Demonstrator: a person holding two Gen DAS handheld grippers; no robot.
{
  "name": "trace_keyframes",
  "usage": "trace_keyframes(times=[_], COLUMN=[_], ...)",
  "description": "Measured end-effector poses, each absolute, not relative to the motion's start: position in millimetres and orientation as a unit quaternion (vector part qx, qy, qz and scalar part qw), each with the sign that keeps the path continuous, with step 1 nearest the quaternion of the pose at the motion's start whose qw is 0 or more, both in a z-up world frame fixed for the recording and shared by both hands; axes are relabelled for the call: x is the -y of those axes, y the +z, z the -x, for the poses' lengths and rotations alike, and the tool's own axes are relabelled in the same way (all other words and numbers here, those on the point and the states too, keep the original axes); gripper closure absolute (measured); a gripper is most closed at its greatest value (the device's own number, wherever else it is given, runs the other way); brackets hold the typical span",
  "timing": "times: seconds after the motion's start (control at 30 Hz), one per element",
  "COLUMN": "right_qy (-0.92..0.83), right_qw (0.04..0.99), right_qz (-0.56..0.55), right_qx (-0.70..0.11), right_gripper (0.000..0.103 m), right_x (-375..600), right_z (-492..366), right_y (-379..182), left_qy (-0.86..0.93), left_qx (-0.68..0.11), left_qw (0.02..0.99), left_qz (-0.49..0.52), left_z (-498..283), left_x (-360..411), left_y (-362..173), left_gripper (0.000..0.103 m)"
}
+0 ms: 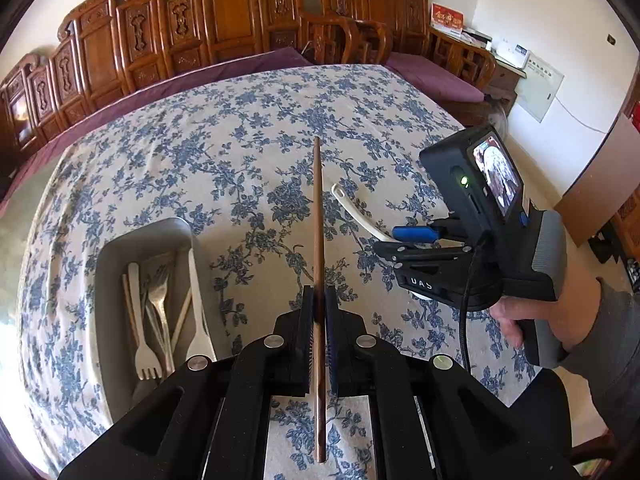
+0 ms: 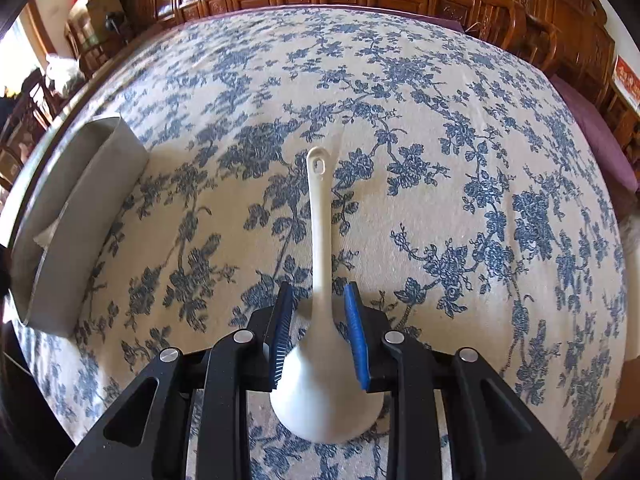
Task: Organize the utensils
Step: 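Carry the chopstick into the tray and open the left gripper while the right holds the spoon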
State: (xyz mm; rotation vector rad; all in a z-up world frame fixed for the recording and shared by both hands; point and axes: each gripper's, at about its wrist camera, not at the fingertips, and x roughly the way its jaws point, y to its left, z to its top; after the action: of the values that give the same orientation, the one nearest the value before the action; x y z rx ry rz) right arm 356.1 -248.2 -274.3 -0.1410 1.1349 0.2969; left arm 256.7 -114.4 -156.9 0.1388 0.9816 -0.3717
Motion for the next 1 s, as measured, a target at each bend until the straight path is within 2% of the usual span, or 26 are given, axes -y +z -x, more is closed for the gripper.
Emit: trace_keyframes(times=[0.13, 0.2, 1.0], right_qy=[0.126, 0.126, 0.153], right_qw=[0.827, 0.825, 0.855], right_qz=[0.068, 0.059, 0.016], right_qx=[-0.543, -0.548, -0.496], right_gripper=[0.089, 0.091, 0.092], right_x=[252.1, 255.6, 241.4], right_z=[-350.6, -346.9, -296.3], right_y=[-274.5, -273.6, -223.7], left_qy=[-0.177, -0.177, -0.162], left_qx=[-0.463, -0.46, -0.439], left_qw=[0.866, 0.868, 0.883], left_qz=[-0.063, -0.061, -0.043], left_z=[-252.7, -250.1, -233.7], left_x=[110.1, 108.7, 64.9], left_y=[-151.1, -148.8, -129.3], left_gripper=[0.098, 0.098, 0.098])
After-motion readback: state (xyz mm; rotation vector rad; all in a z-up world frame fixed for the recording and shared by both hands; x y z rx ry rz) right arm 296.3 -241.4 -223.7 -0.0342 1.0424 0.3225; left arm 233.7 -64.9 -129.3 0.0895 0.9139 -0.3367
